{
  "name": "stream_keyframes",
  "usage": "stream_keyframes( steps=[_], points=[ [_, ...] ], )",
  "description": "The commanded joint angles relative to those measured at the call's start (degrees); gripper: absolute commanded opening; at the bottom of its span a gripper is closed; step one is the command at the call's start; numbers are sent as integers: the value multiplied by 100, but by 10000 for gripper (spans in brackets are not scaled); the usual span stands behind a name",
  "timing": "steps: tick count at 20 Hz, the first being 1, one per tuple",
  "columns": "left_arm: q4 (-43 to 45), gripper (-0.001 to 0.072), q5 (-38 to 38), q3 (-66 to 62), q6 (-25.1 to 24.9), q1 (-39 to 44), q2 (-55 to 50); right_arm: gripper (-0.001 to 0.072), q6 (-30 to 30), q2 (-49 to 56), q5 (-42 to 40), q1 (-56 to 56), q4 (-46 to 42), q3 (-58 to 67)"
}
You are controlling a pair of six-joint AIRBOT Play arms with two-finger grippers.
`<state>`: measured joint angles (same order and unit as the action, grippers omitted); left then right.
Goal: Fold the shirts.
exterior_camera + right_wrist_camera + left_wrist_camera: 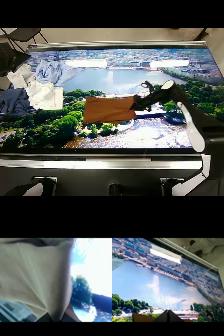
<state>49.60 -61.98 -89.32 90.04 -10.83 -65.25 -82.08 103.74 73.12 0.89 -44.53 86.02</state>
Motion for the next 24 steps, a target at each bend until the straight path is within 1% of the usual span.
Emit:
stream_keyframes(
  steps=[1,3,6,9,12,15,16,18,20,22,24],
  points=[
    [-13,42,2,2,0,-4,2,58,-76,-372,50,-975,-55,411],
    [-13,42,2,2,0,-4,2,57,-341,-640,203,-1871,-188,450],
    [-13,42,0,2,-2,-4,2,57,-682,-1029,824,-3254,-573,448],
    [-13,42,0,2,-4,-4,2,56,-960,-1408,1279,-4513,-1303,448],
    [-13,42,0,2,-4,-4,2,56,-1427,-1635,1510,-5464,-2227,400],
    [-13,42,0,2,-7,-4,2,56,-1604,-1823,1790,-5853,-2800,-203],
    [-13,42,-2,2,-9,-4,2,56,-1624,-1965,1799,-5853,-3198,-614],
    [-13,42,0,2,-35,-4,0,56,-1786,-2286,1464,-5855,-3692,-1460],
    [-13,42,-4,2,-133,-4,-2,56,-1803,-2439,1222,-5855,-3770,-2055],
    [-13,42,-17,2,-133,-4,-2,56,-1676,-2441,1191,-5855,-3958,-2358],
    [-13,42,-20,2,-136,-4,-2,56,-1670,-2441,1084,-5855,-4317,-2452]
  ],
)
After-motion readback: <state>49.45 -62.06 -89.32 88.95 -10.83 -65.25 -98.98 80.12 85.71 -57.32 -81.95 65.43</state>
